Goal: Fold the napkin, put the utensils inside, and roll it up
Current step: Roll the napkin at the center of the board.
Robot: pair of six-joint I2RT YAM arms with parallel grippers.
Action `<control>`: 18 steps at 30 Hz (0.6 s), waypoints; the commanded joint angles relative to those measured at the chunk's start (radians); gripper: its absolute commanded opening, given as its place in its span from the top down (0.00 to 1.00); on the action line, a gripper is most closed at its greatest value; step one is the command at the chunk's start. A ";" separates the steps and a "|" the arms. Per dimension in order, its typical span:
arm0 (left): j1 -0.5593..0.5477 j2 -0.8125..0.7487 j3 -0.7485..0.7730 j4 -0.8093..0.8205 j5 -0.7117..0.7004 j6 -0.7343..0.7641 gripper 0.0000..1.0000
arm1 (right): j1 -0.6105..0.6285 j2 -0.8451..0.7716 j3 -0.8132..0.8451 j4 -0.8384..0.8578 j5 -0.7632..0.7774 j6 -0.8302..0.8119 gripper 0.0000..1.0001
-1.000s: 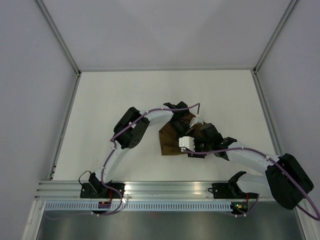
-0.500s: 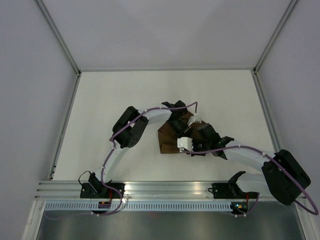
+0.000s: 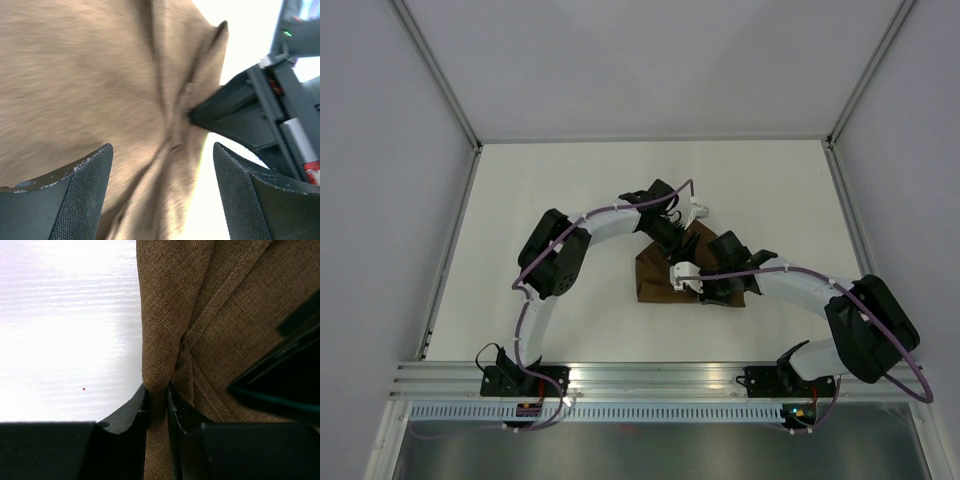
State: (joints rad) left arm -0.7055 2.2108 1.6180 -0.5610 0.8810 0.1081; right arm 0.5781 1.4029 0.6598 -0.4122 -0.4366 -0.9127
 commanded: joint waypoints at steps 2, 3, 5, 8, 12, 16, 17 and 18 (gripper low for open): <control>0.004 -0.086 -0.056 0.153 -0.190 -0.083 0.18 | -0.037 0.042 0.055 -0.134 -0.094 -0.035 0.94; 0.014 -0.114 -0.076 0.164 -0.207 -0.099 0.18 | -0.044 0.050 0.066 -0.146 -0.103 -0.040 0.94; 0.035 -0.155 -0.140 0.234 -0.269 -0.145 0.19 | -0.064 0.076 0.101 -0.184 -0.120 -0.054 0.94; 0.087 -0.264 -0.271 0.384 -0.364 -0.235 0.20 | -0.090 0.119 0.144 -0.226 -0.152 -0.074 0.94; 0.162 -0.425 -0.435 0.544 -0.496 -0.335 0.20 | -0.104 0.189 0.204 -0.280 -0.180 -0.092 0.95; 0.189 -0.655 -0.607 0.720 -0.628 -0.308 0.22 | -0.130 0.290 0.291 -0.361 -0.215 -0.121 0.96; 0.184 -0.692 -0.675 0.795 -0.649 -0.295 0.22 | -0.138 0.307 0.306 -0.373 -0.223 -0.126 0.96; 0.179 -0.735 -0.708 0.825 -0.692 -0.288 0.24 | -0.144 0.326 0.339 -0.387 -0.228 -0.136 0.97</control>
State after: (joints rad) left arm -0.4980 1.6093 1.0004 0.0353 0.3298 -0.1505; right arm 0.4534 1.6665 0.9298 -0.7300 -0.6098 -0.9897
